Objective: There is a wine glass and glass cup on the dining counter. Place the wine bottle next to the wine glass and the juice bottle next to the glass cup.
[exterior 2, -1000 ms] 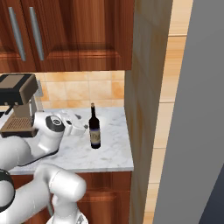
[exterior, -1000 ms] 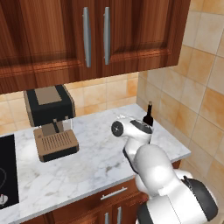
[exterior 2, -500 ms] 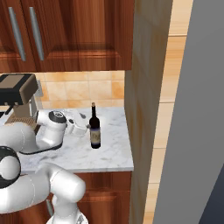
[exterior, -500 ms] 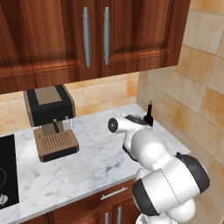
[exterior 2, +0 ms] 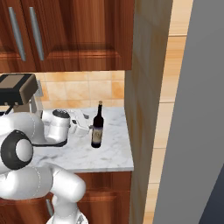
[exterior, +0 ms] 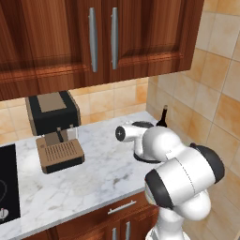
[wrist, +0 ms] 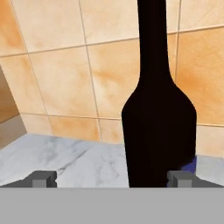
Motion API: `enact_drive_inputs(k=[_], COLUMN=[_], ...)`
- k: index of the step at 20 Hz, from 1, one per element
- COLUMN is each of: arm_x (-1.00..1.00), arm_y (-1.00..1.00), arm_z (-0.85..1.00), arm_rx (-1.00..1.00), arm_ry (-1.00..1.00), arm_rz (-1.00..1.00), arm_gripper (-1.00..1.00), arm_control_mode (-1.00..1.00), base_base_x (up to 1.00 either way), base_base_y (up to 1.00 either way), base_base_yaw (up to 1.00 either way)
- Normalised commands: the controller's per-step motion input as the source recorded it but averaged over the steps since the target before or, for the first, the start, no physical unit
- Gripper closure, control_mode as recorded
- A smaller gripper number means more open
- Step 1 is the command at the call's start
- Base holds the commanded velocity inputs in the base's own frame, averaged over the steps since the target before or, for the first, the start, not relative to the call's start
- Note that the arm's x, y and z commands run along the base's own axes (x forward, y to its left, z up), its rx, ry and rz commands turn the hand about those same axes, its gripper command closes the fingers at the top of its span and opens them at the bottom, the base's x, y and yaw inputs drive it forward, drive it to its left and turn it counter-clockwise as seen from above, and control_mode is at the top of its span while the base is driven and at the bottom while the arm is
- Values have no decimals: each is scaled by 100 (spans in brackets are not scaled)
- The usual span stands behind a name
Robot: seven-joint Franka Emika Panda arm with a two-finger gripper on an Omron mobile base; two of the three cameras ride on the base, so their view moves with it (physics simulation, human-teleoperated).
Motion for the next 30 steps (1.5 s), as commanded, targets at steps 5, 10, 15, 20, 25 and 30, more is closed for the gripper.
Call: enact_drive_inputs(k=[5, 10, 15, 20, 25, 30], arm_x=[-14, -25, -2, 1, -5, -18], arm_y=[0, -2, -14, -18, -7, -7], arm_z=[-3, 0, 0, 0, 0, 0], arm_rx=[0, 0, 0, 0, 0, 0], arm_ry=[-2, -5, 0, 0, 0, 0], arm_rz=[0, 0, -4, -2, 0, -1], arm_gripper=[-100, -100, -100, -100, -100, -100], arm_control_mode=[-100, -100, -100, -100, -100, -100], base_base_x=[0, 0, 0, 0, 0, 0], base_base_y=[0, 0, 0, 0, 0, 0], base_base_yaw=[0, 0, 0, 0, 0, 0])
